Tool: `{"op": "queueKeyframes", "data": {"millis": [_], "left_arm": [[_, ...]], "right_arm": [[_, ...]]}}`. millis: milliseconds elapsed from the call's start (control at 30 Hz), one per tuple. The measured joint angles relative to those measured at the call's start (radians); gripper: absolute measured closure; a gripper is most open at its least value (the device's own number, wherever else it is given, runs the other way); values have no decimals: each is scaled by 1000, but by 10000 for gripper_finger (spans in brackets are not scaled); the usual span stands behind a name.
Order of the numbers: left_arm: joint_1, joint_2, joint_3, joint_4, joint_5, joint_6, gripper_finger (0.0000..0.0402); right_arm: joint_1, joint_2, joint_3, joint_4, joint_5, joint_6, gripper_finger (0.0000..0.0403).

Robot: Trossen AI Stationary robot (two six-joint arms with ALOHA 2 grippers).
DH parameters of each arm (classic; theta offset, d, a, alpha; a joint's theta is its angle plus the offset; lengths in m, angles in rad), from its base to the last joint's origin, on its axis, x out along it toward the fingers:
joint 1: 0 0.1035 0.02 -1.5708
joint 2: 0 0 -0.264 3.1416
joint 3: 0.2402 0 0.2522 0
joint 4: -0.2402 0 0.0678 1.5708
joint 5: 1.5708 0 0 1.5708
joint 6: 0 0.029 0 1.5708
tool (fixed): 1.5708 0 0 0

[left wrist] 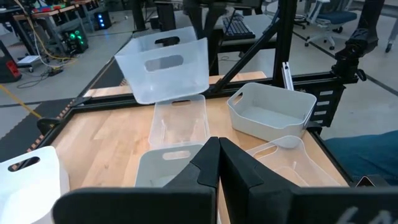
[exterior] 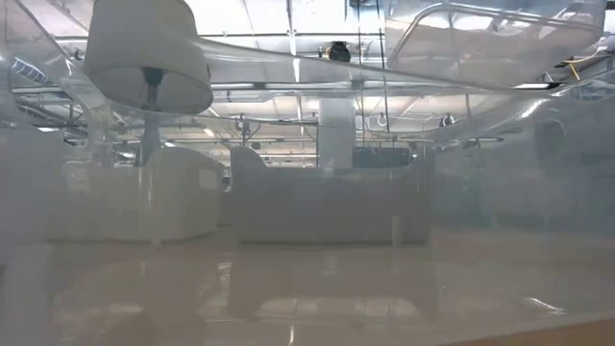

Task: Stack baskets by color
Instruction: Stack the top transparent bin on the middle transparent bin

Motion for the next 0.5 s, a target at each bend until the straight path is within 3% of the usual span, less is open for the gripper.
{"op": "queueKeyframes", "data": {"millis": [500], "left_arm": [[0, 0, 0, 0, 0, -2, 392]], "right_arm": [[43, 2, 1, -2, 20, 35, 403]]}}
